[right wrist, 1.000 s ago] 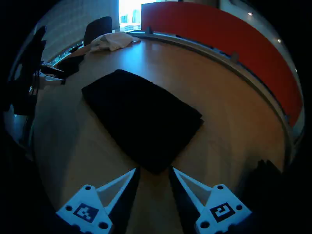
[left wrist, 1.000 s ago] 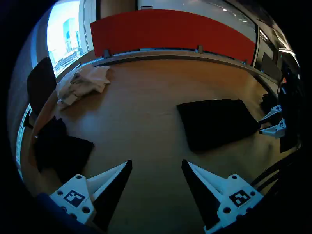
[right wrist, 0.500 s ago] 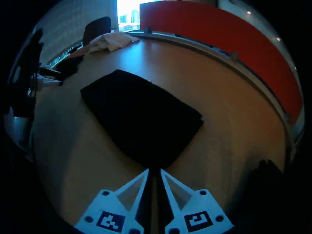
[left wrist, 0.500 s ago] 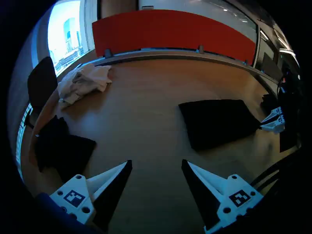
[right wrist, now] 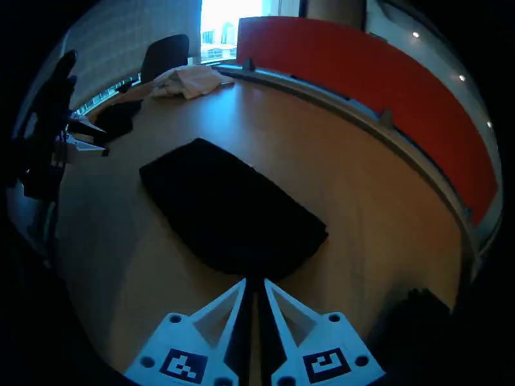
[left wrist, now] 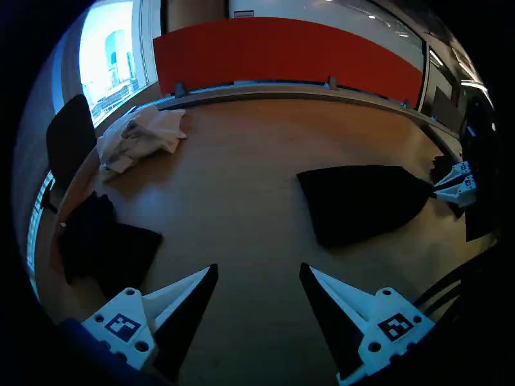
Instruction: Fold towel
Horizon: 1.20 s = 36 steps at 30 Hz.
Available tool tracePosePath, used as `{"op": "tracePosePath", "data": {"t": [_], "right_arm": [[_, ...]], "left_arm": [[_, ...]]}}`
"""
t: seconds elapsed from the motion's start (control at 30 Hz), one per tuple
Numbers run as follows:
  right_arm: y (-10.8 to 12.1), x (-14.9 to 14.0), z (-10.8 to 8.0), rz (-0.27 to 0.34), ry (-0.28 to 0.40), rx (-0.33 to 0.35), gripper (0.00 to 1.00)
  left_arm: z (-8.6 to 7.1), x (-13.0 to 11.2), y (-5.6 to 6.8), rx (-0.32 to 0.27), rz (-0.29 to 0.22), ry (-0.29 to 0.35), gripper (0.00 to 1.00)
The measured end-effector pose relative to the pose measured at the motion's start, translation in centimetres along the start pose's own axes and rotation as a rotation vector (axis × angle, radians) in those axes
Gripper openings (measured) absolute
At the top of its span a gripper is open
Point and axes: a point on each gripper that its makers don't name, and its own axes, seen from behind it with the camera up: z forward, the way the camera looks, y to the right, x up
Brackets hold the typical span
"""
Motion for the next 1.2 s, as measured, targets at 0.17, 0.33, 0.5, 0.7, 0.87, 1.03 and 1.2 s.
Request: {"op": "tracePosePath", "data": {"t": [0.17,0.33,0.5,0.7,0.87,1.03,1.2], "right_arm": [[-0.2,3.5,-0.7,-0.051,0.038,-0.002,0.04],[-0.5,6.9,-1.1,-0.102,0.078,-0.005,0.04],[-1.4,10.1,-1.1,-0.141,0.112,0.000,0.04],[-2.5,12.5,-0.7,-0.169,0.138,0.015,0.04],[-2.8,12.9,-0.5,-0.185,0.139,0.019,0.05],[-3.2,13.4,-0.2,-0.206,0.136,0.029,0.05],[-4.4,14.6,0.7,-0.244,0.134,0.057,0.05]], "left_arm": [[-0.2,0.2,0.0,0.001,-0.003,0.005,0.94],[-0.4,0.5,0.0,0.003,-0.003,0.010,0.94],[-0.6,0.6,0.1,0.005,-0.005,0.014,0.94],[-0.9,0.6,0.2,0.003,-0.011,0.015,0.94],[-1.1,0.6,0.0,0.003,-0.012,0.017,0.94],[-1.5,0.7,-0.1,0.001,-0.012,0.023,0.94],[-2.0,0.9,-0.3,0.002,-0.012,0.031,0.94]]}}
